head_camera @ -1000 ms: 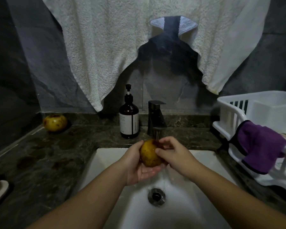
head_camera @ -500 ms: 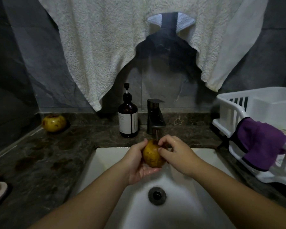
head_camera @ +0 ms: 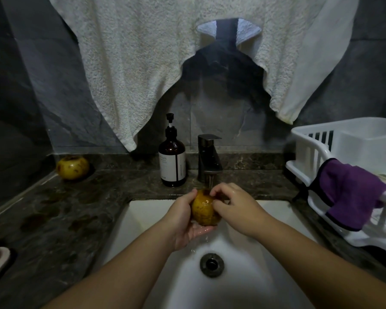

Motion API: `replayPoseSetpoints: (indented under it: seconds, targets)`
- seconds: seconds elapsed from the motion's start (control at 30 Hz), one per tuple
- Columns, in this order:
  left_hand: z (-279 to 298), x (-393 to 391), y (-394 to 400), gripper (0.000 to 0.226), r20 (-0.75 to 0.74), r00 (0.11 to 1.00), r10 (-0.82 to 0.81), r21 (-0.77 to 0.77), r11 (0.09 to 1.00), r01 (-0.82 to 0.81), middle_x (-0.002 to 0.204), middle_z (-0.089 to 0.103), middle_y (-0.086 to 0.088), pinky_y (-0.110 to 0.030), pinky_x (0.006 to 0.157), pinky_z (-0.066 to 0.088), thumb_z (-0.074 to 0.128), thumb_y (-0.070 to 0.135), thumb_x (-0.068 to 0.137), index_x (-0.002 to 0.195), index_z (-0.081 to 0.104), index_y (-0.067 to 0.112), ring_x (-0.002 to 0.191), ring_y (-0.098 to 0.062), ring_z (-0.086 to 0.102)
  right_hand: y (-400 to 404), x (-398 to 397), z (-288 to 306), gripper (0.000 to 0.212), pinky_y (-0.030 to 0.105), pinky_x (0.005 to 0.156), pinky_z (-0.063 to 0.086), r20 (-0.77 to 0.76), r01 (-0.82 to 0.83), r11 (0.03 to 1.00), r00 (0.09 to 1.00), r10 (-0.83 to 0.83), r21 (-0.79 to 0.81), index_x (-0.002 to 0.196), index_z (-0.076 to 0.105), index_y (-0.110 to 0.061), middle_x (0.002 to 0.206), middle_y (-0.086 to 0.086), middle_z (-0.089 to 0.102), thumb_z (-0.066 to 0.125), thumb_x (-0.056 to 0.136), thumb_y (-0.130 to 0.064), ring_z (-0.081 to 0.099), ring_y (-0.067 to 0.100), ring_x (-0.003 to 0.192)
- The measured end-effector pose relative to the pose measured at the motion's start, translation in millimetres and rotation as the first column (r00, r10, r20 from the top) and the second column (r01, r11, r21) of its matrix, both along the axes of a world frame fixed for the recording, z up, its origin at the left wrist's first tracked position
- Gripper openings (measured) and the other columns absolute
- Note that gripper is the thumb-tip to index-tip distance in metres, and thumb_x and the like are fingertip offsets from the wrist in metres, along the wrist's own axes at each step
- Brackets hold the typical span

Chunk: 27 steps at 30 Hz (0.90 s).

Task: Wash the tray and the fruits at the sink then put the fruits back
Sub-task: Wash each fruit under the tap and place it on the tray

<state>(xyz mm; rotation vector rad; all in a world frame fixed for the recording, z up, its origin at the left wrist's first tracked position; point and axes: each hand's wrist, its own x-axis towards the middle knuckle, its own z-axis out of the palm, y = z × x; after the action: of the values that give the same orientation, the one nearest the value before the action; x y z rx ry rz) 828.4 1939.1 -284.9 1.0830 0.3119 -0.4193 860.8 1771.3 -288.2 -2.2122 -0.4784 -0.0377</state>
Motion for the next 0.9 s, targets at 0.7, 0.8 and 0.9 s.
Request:
replayPoseSetpoints:
  seconds: [0.7, 0.8, 0.9]
  targets:
    - [0.3, 2.6, 11.4, 0.04, -0.02, 0.987, -0.161, -0.009, 0.987, 0.16, 0.105, 0.074, -0.023, -0.045, 0.075, 0.063, 0.051, 0.03, 0.1, 0.13, 0.059, 0.005, 0.088, -0.037, 0.073, -0.5, -0.3, -3.8, 0.015, 0.016, 0.067, 0.044, -0.02, 0.055, 0.997, 0.998, -0.056, -0.049, 0.101, 0.053, -0.046, 0.11, -0.019, 0.046, 0.066, 0.093, -0.044, 0.054, 0.003, 0.096]
    - [0.3, 3.5, 10.8, 0.034, 0.005, 0.996, -0.092, -0.041, 0.995, 0.092, 0.099, 0.076, -0.023, -0.044, 0.079, 0.061, 0.053, 0.024, 0.099, 0.126, 0.059, 0.004, 0.087, -0.035, 0.075, -0.4, -1.2, -0.9, 0.021, 0.017, 0.073, 0.045, -0.025, 0.038, 0.999, 0.999, -0.039, -0.027, 0.111, 0.053, -0.047, 0.115, -0.016, 0.048, 0.064, 0.095, -0.041, 0.053, 0.003, 0.1]
    - [0.2, 3.2, 9.8, 0.035, 0.021, 0.998, -0.062, -0.036, 0.997, 0.062, 0.105, 0.075, -0.024, -0.045, 0.077, 0.063, 0.055, 0.023, 0.098, 0.127, 0.057, 0.004, 0.094, -0.037, 0.075, -0.3, -2.9, 0.1, 0.023, 0.022, 0.067, 0.046, -0.015, 0.051, 0.999, 0.999, -0.051, 0.003, 0.103, 0.049, -0.044, 0.11, -0.009, 0.053, 0.067, 0.091, -0.038, 0.056, 0.007, 0.092]
